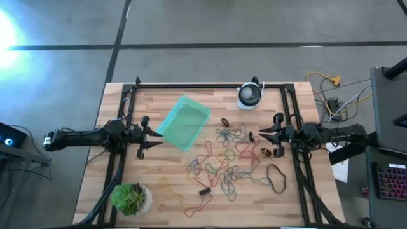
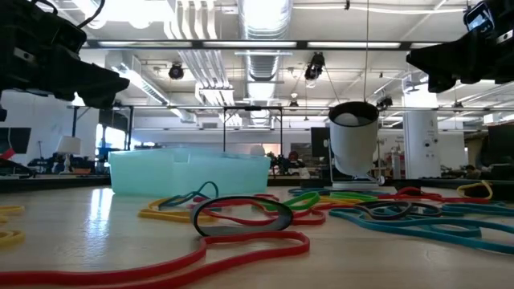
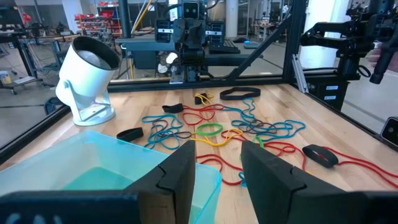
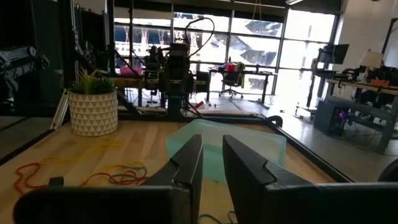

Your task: Pick and place rubber bands into bin

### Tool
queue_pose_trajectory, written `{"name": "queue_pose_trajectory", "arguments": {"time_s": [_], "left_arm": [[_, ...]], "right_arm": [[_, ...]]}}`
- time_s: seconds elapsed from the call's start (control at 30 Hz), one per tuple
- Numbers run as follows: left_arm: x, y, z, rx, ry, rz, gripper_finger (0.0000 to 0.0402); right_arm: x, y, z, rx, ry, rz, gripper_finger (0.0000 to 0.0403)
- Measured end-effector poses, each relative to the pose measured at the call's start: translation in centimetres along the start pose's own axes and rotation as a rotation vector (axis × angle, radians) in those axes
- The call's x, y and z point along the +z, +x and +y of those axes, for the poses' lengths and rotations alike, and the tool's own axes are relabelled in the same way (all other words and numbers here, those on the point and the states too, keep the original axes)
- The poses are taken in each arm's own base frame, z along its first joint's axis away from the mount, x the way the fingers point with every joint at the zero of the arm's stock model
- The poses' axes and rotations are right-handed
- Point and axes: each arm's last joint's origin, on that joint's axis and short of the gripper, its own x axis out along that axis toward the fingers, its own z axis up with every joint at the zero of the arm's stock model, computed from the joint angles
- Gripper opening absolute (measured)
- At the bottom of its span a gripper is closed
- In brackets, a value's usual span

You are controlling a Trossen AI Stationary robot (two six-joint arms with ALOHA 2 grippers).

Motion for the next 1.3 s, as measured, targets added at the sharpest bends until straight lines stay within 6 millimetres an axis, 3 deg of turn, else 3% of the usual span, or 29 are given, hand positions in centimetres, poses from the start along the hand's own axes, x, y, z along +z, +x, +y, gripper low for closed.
{"name": "queue_pose_trajectory", "arguments": {"time_s": [0.17, 0.4, 0.5, 0.87, 1.07, 1.23, 1.3], "left_arm": [[0.0, 0.0, 0.0, 0.000, 0.000, -0.001, 0.0116], [0.6, 0.0, 0.0, -0.004, -0.021, -0.061, 0.0116], [1.1, -0.1, 0.0, -0.008, -0.094, -0.109, 0.0116], [3.1, -0.5, 0.0, -0.010, -0.062, -0.321, 0.0116], [2.9, -0.4, 0.2, 0.047, 0.000, -0.302, 0.0116], [2.2, -0.1, 0.1, -0.010, -0.211, -0.224, 0.0116], [1.5, 0.2, 0.0, -0.024, -0.221, -0.154, 0.0116]], "right_arm": [[0.1, 0.0, 0.0, 0.001, -0.027, -0.009, 0.0057], [0.1, 0.0, 0.0, 0.006, 0.265, -0.008, 0.0057], [0.1, 0.0, 0.0, 0.007, 0.288, -0.008, 0.0057], [0.1, 0.0, 0.0, -0.005, 0.263, -0.006, 0.0057], [0.0, 0.0, -0.2, -0.056, 0.122, 0.002, 0.0057], [-0.2, 0.1, -0.1, -0.030, 0.191, 0.015, 0.0057], [-0.2, 0.2, 0.1, 0.022, 0.197, 0.030, 0.0057]]}}
